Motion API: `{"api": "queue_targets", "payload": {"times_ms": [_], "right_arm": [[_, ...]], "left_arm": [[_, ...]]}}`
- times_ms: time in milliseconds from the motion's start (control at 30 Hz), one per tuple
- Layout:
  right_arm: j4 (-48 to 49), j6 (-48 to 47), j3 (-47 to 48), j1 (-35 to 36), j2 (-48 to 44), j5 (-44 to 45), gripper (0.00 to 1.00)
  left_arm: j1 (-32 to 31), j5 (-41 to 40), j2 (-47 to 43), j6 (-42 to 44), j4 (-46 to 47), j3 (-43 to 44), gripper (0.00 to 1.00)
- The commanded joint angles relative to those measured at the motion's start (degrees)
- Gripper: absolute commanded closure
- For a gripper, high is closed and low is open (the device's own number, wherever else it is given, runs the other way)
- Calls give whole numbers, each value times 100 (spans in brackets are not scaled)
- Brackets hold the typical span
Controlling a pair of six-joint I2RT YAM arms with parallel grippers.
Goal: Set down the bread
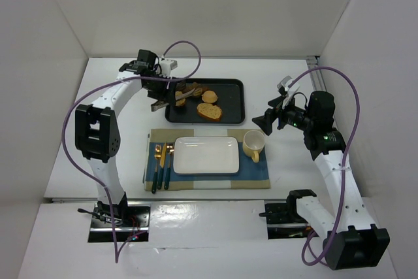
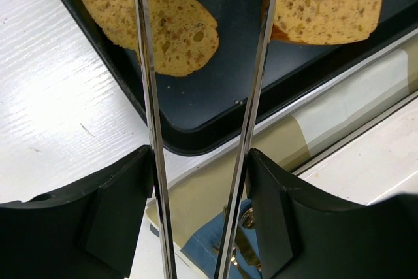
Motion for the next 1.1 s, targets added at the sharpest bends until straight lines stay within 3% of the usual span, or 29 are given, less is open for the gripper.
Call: {"api": "queue_targets", "payload": {"times_ms": [0,733,1067], "right_arm": [[27,-47,167,-22,-58,-125,0],[27,-47,167,-22,-58,-177,0],[27,-47,167,-22,-58,-177,0]], "left_arm": [[-4,-166,-175,84,137,-74,29],[-4,-430,-166,31,138,32,29],[-460,-790,-114,-21,-29,339,29]]}}
